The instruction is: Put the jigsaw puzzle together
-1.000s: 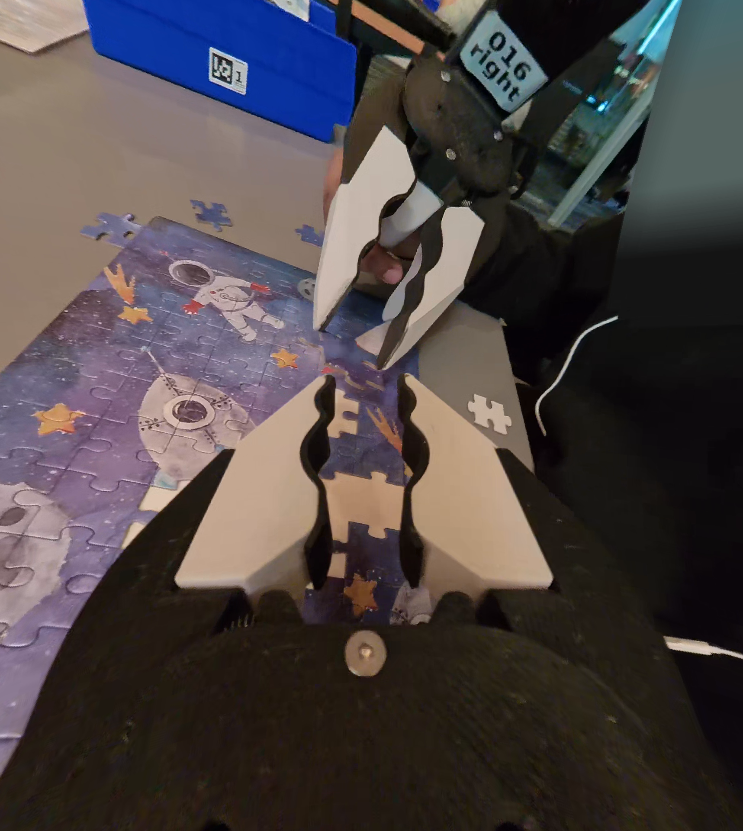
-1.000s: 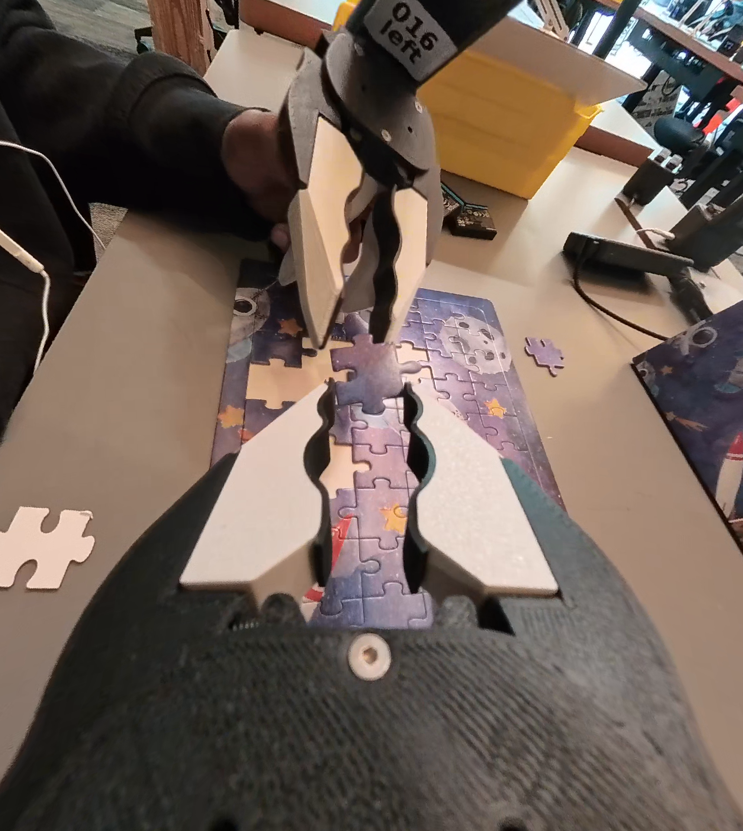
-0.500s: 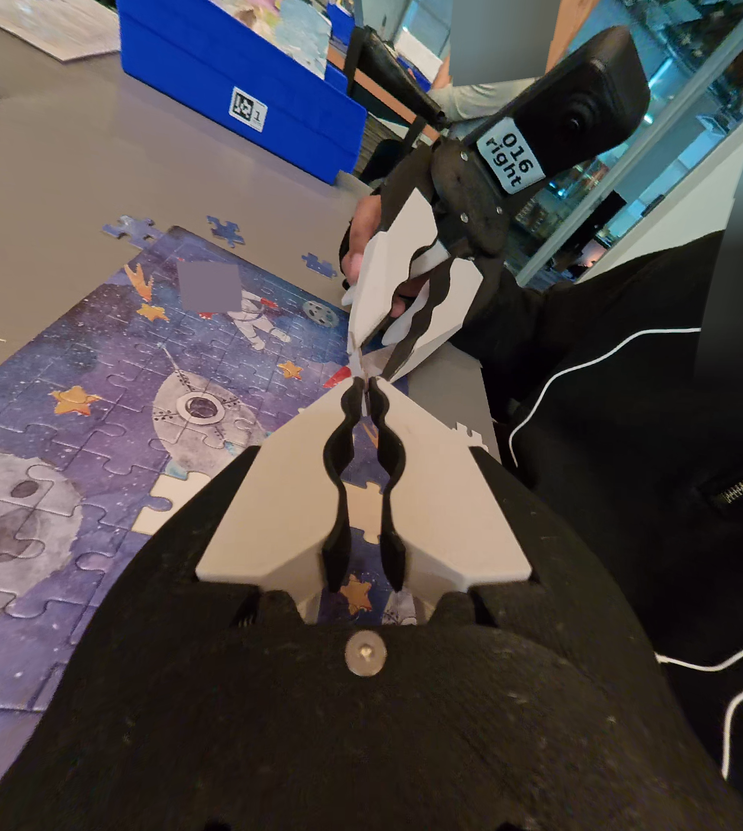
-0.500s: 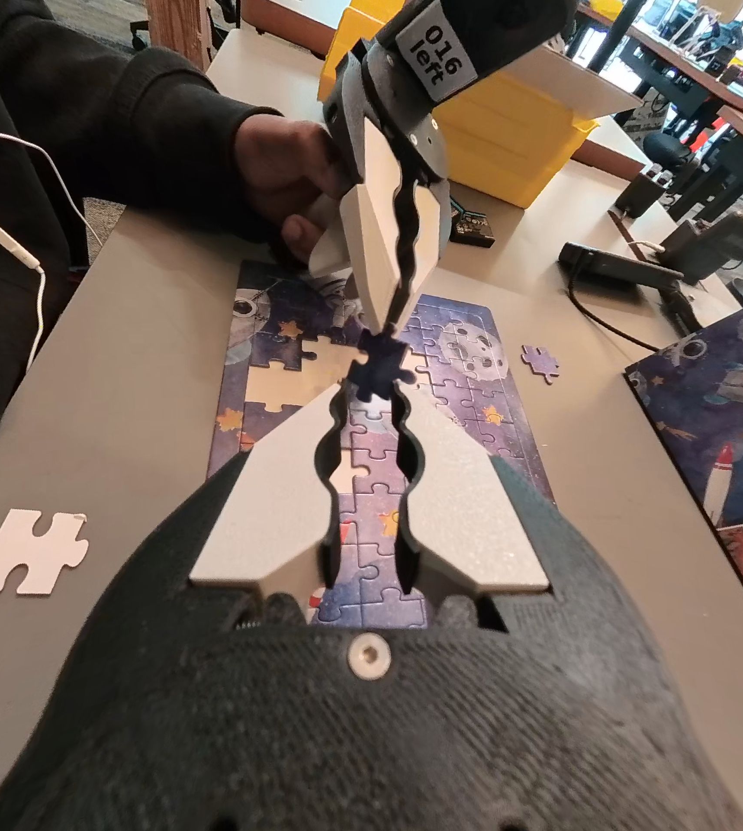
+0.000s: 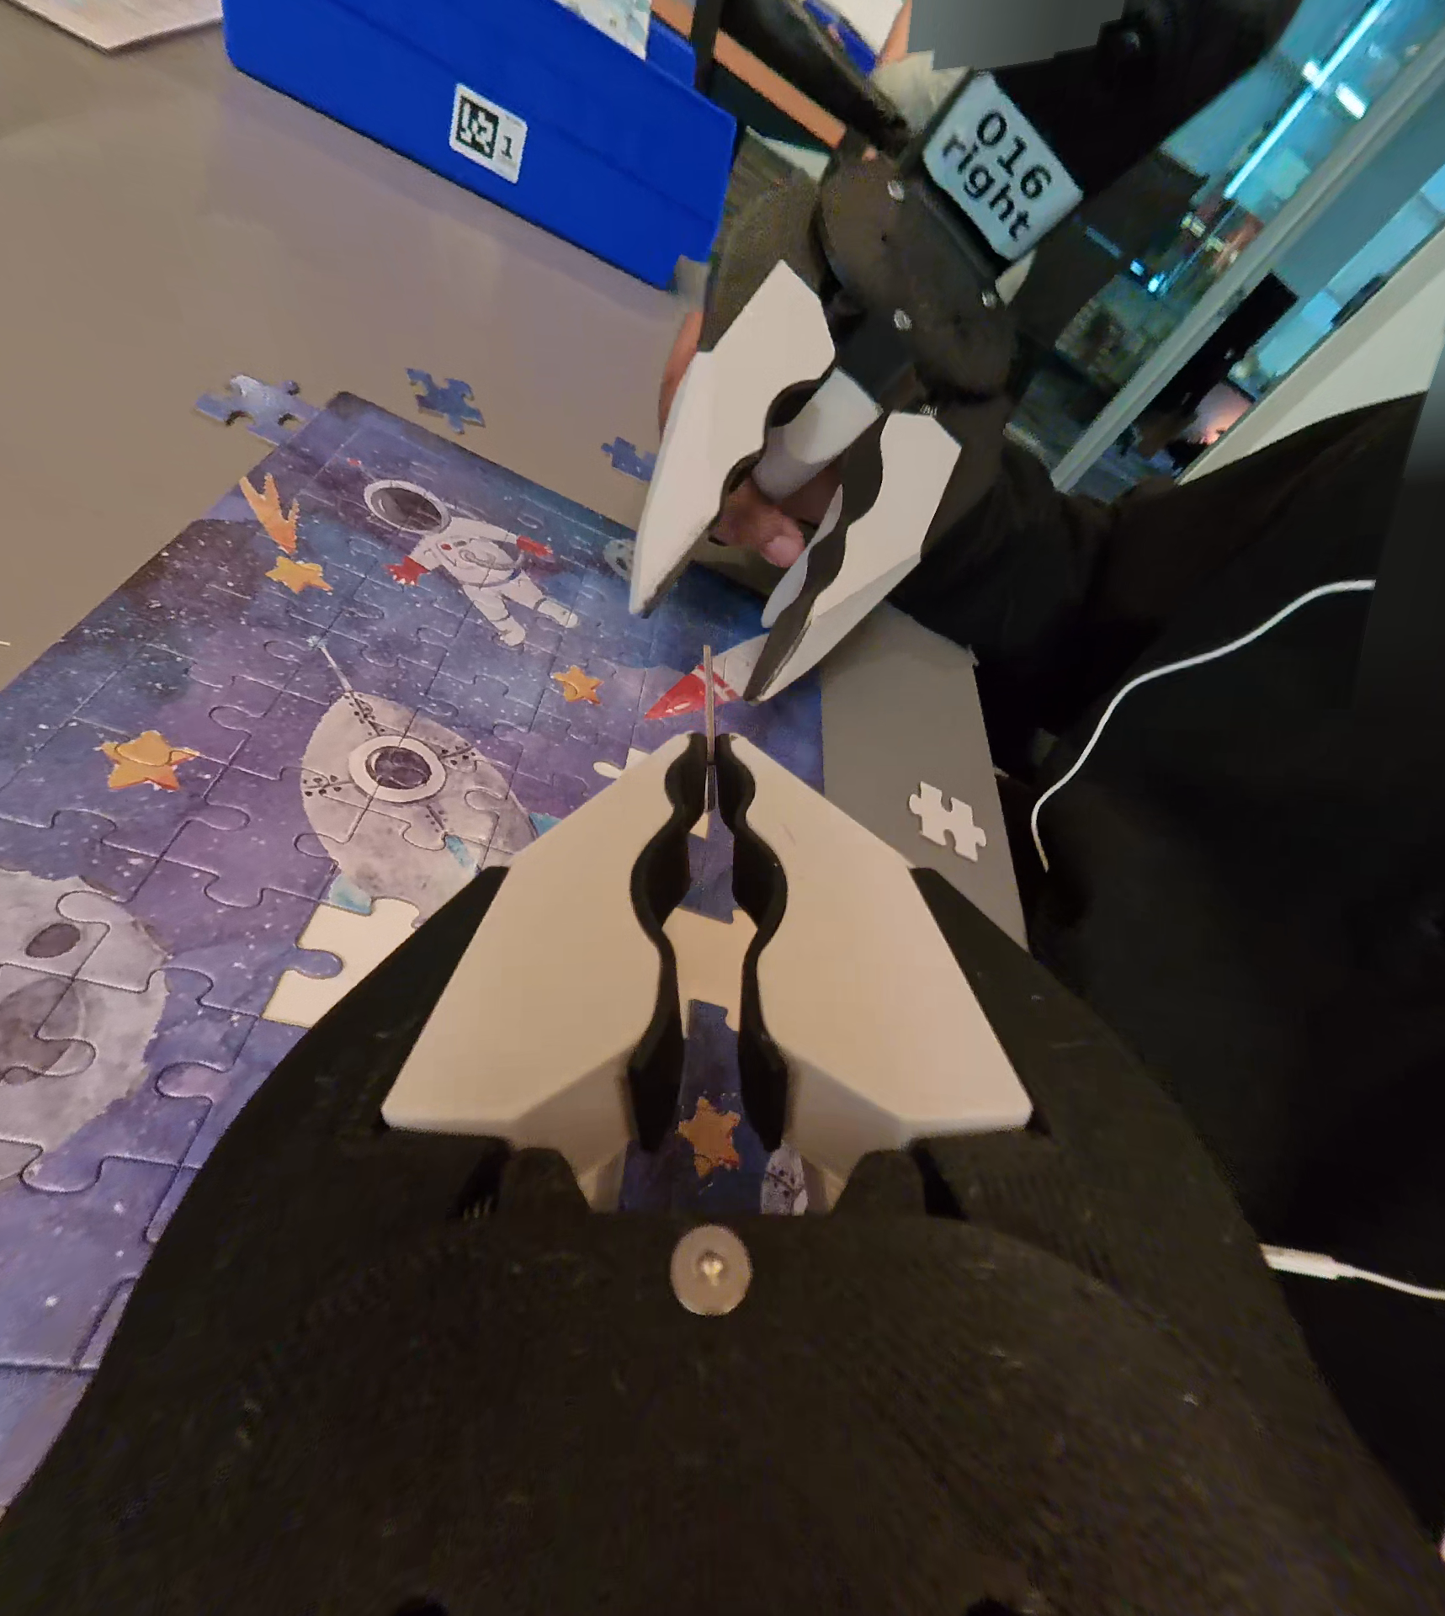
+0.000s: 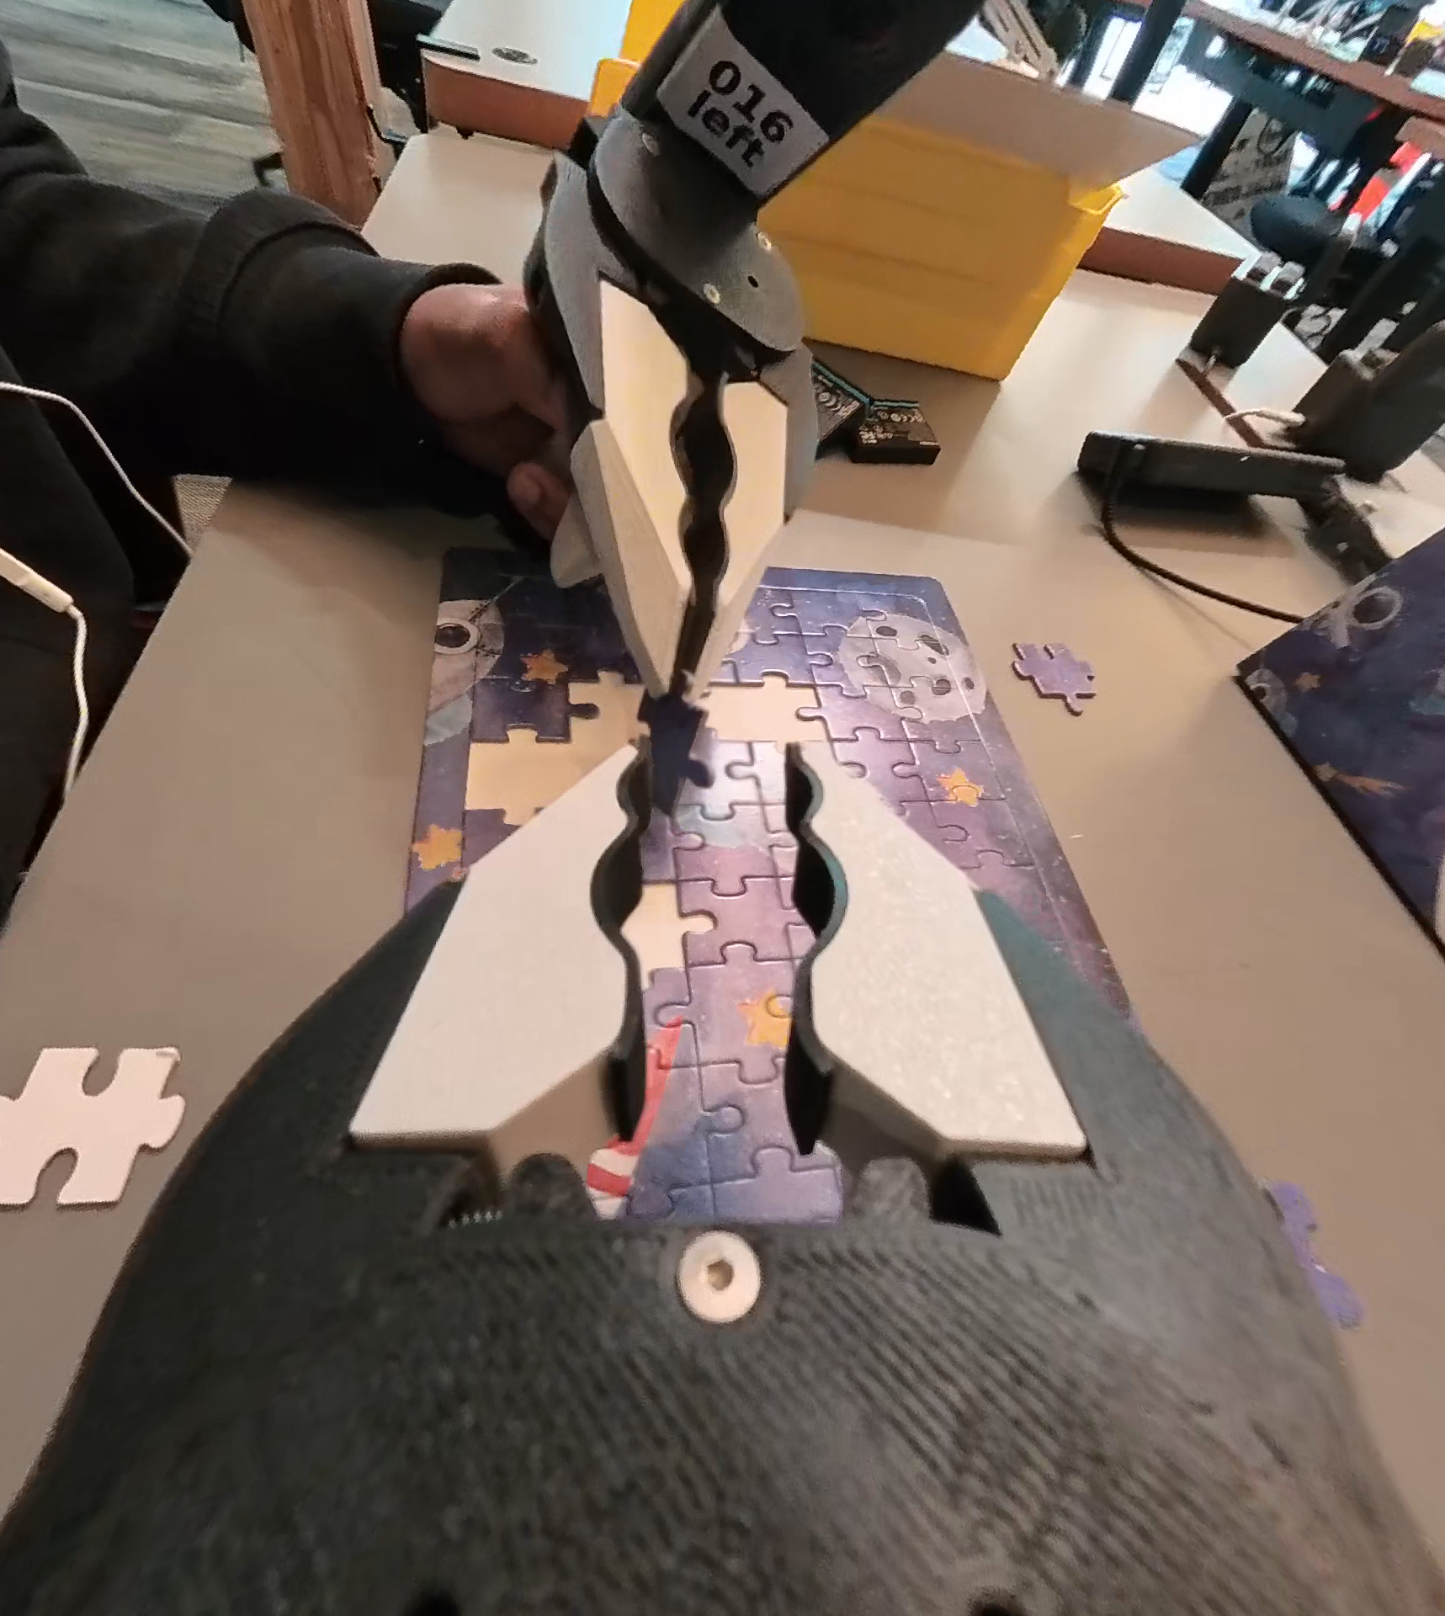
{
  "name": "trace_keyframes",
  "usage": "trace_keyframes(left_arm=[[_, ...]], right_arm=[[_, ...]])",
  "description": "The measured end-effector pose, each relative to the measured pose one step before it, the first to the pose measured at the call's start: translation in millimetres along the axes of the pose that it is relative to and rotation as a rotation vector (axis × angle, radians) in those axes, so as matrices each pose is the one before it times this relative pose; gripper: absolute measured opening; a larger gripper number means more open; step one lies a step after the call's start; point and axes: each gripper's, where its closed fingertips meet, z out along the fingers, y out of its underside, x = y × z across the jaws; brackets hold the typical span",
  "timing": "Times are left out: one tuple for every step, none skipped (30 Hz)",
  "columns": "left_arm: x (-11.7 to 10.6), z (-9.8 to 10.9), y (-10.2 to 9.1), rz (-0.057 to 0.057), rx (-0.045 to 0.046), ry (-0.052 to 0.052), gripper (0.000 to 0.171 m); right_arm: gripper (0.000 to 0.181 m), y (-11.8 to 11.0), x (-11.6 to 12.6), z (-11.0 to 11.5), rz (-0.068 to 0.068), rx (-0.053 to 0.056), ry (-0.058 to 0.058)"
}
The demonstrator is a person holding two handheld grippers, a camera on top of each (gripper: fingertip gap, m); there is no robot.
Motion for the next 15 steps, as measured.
trace_keyframes(left_arm=[[0.53,1.57,1.88,0.0146,-0.01396,-0.0048,0.000],[0.65,1.62,1.61,0.0162,-0.01297,-0.0058,0.000],[0.76,1.45,1.19,0.0190,-0.01166,-0.0069,0.000],[0.96,1.20,0.57,0.0229,-0.00859,-0.0085,0.000],[0.33,0.72,0.09,0.0239,-0.00483,-0.0124,0.000],[-0.99,0.42,0.12,0.0197,-0.00339,-0.0191,0.000],[-2.20,-0.06,0.33,0.0145,-0.00367,-0.0229,0.000],[-2.00,-0.18,0.16,0.0088,-0.00201,-0.0169,0.000],[-0.97,-0.06,-0.40,0.0023,0.00252,-0.0076,0.000],[-0.28,0.05,-0.37,-0.0013,0.00161,-0.0015,0.000],[-1.35,-0.45,-1.41,0.0020,0.00791,-0.0101,0.003],[-3.60,-1.39,-3.64,0.0044,0.02188,-0.0275,0.016],[-5.19,-2.40,-4.89,0.0061,0.03198,-0.0385,0.032],[-4.21,-2.69,-4.97,0.0078,0.03457,-0.0303,0.043],[-2.40,-2.14,-3.59,0.0043,0.02697,-0.0166,0.047]], right_arm=[[0.029,1.34,-1.24,1.46,0.0142,-0.0046,-0.0115],[0.029,1.63,-1.59,1.69,0.0133,-0.0068,-0.0130],[0.026,2.31,-1.48,1.86,0.0127,-0.0112,-0.0124],[0.023,3.35,-2.01,2.03,0.0102,-0.0176,-0.0142],[0.018,3.70,-2.49,2.03,0.0057,-0.0212,-0.0162],[0.011,3.20,-2.50,1.68,0.0008,-0.0193,-0.0142],[0.006,2.62,-1.89,1.50,-0.0018,-0.0157,-0.0085],[0.001,2.24,-1.17,1.20,-0.0018,-0.0137,-0.0050],[0.001,1.44,-0.37,0.91,0.0037,-0.0092,-0.0019],[0.001,0.92,0.40,0.60,0.0106,-0.0070,-0.0003],[0.000,1.19,0.74,0.19,0.0158,-0.0078,-0.0024],[0.000,0.88,0.98,-0.17,0.0196,-0.0034,-0.0044],[0.000,-0.37,2.20,-0.71,0.0242,0.0066,0.0007],[0.000,-1.93,2.68,-1.21,0.0288,0.0174,0.0019],[0.000,-4.02,2.13,-1.79,0.0338,0.0280,-0.0037]])
